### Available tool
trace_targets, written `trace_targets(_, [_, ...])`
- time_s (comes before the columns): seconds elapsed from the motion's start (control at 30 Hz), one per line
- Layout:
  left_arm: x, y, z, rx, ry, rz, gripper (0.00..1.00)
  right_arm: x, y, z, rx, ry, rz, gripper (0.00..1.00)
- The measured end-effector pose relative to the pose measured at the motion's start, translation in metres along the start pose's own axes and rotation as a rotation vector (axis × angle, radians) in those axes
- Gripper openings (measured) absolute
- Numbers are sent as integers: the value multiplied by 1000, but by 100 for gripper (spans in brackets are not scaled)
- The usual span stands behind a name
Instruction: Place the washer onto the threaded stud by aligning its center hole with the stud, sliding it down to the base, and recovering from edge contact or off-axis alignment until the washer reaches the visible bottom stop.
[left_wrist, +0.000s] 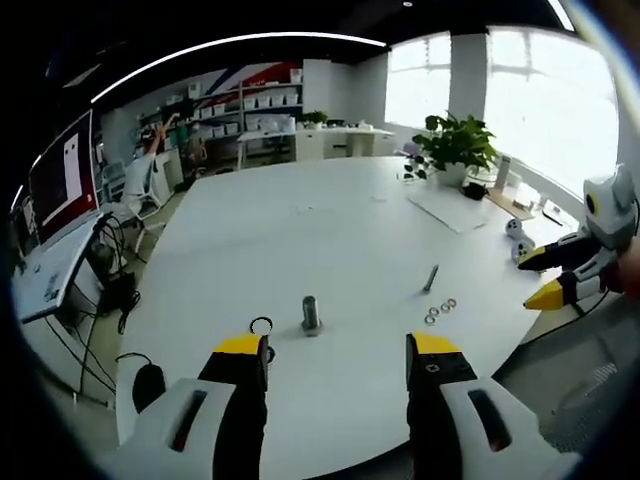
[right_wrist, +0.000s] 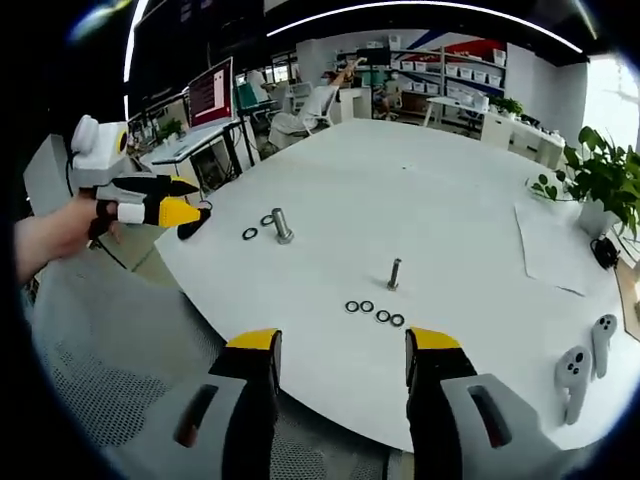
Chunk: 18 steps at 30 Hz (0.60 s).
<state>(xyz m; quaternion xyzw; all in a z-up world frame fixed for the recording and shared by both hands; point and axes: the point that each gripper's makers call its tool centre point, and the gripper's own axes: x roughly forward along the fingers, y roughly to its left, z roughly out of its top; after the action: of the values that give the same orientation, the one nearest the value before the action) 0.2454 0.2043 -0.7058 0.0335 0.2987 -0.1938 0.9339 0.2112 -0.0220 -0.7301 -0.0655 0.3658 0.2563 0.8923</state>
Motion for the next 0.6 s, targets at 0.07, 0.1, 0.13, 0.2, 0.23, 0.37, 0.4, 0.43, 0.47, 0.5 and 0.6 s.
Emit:
trace_targets(0.07, [0,-1,0,5,-1,-2,56,0,1,0,0,-1,4,53])
trace_targets(0.1, [0,-1,-1,9,0,-1,55,0,1,0,-2,2,6,53])
trace_targets(0.13, [0,-1,-1,11,4,0,55,0,1,-1,1,4,8,53])
trace_targets(0.2, [1,-1,-4,8,15,-5,55,1,2,-2,12,7,14,53])
trace_targets(0.23, [1,-2,-5,7,19,-6,55,1,2,-2,13,7,15,53])
trace_targets(0.37, [2,-4,-6,25,26,-8,55,1,4,-3,-17,19,8,53])
trace_targets(0.4, [2,-3,-6,29,28,-7,55,1,4,-4,-16,21,11,53])
trace_targets(0.43, [2,-3,-7,34,30,-4,55,1,4,-5,-15,24,12,53])
trace_targets(0.47, [2,-3,-7,33,31,-5,55,2,3,-5,-14,27,12,53])
trace_targets(0.5, [2,-3,-7,32,32,-5,55,2,3,-6,-11,28,13,53])
trace_targets(0.6, [2,-3,-6,35,29,-2,55,2,2,-5,-5,25,12,53])
